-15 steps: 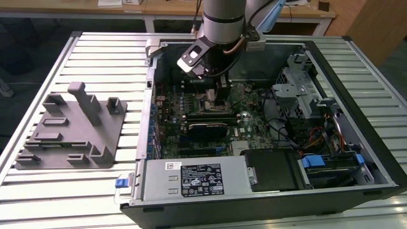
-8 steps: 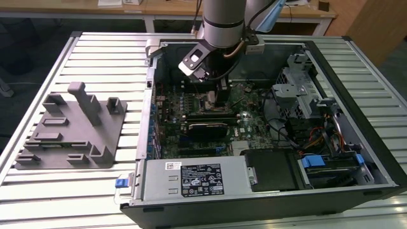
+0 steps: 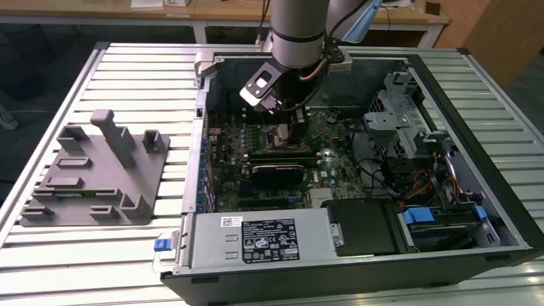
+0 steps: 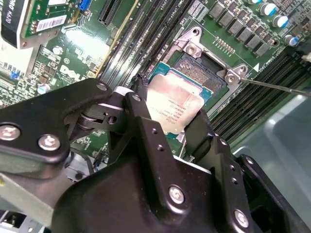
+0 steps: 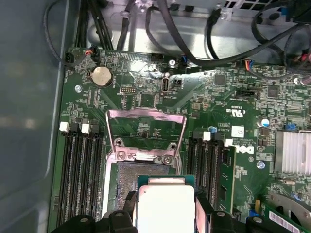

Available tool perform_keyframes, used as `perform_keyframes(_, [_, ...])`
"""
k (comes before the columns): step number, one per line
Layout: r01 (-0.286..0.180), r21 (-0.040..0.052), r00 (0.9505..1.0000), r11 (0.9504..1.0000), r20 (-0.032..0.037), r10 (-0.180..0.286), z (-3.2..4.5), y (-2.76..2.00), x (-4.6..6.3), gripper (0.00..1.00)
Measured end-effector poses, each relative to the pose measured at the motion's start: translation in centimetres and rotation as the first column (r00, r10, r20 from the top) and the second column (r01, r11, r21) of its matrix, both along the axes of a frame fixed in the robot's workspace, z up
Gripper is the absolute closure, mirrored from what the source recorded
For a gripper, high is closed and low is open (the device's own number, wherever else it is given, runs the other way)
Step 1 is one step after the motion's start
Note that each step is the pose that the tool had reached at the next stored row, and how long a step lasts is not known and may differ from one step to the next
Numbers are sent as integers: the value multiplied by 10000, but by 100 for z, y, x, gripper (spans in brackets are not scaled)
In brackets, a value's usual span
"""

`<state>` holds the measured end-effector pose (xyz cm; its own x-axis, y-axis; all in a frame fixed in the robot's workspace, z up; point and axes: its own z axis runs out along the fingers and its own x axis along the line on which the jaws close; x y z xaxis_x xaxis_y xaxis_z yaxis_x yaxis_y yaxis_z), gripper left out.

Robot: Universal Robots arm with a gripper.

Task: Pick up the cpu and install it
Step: 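Place the cpu into insertion slot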

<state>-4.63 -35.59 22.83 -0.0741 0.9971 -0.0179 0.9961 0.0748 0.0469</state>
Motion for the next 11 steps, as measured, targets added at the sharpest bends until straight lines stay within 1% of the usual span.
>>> perform_keyframes(6, [65, 0, 10000, 10000, -1, -65, -57, 6, -1, 45])
perform_keyframes(11, [204, 1, 9998, 9998, 0, -204, -102, 42, 0, 45])
